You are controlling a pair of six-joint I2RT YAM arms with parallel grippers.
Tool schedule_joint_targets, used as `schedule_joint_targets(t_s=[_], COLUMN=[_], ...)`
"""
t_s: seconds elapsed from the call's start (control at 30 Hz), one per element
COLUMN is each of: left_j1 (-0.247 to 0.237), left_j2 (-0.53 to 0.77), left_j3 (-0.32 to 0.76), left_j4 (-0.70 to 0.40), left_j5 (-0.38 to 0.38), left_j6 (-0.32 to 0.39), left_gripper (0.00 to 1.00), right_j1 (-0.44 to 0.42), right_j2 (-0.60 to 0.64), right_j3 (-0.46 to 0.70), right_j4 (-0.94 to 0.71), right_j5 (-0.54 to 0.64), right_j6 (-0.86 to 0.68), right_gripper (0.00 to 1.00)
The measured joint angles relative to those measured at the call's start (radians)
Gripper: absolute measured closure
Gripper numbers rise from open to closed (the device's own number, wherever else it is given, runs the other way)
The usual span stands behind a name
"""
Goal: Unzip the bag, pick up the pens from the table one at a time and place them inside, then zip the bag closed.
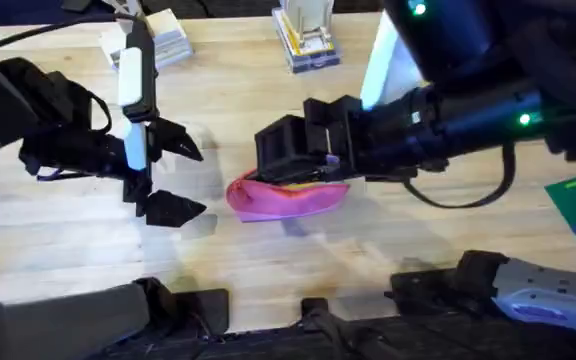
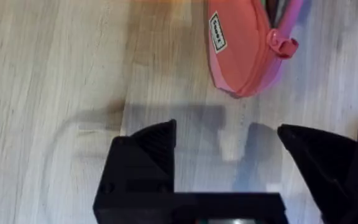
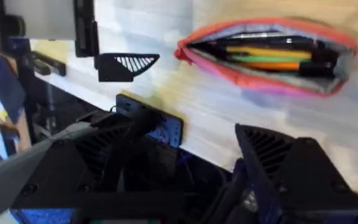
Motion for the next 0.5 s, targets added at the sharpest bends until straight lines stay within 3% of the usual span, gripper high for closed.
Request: schedule_joint_targets(t_s=[0.2, 0.5], left_j1=[0.0, 0.0], left_j2=[0.0, 0.0], left_j3=[0.0, 0.0], left_j4=[-0.002, -0.044], left_j5=[0.0, 0.002], left_j6=[0.011, 0.136], left_gripper=[0.006, 0.007], right_j1=[0.079, 0.125], right_j2=[0.0, 0.055], right_j3=[-0.008, -0.094], right_j4=[0.064, 0.156], right_j5=[0.109, 0.155], right_j6=[0.168, 0.216], right_gripper=[0.003, 0.005])
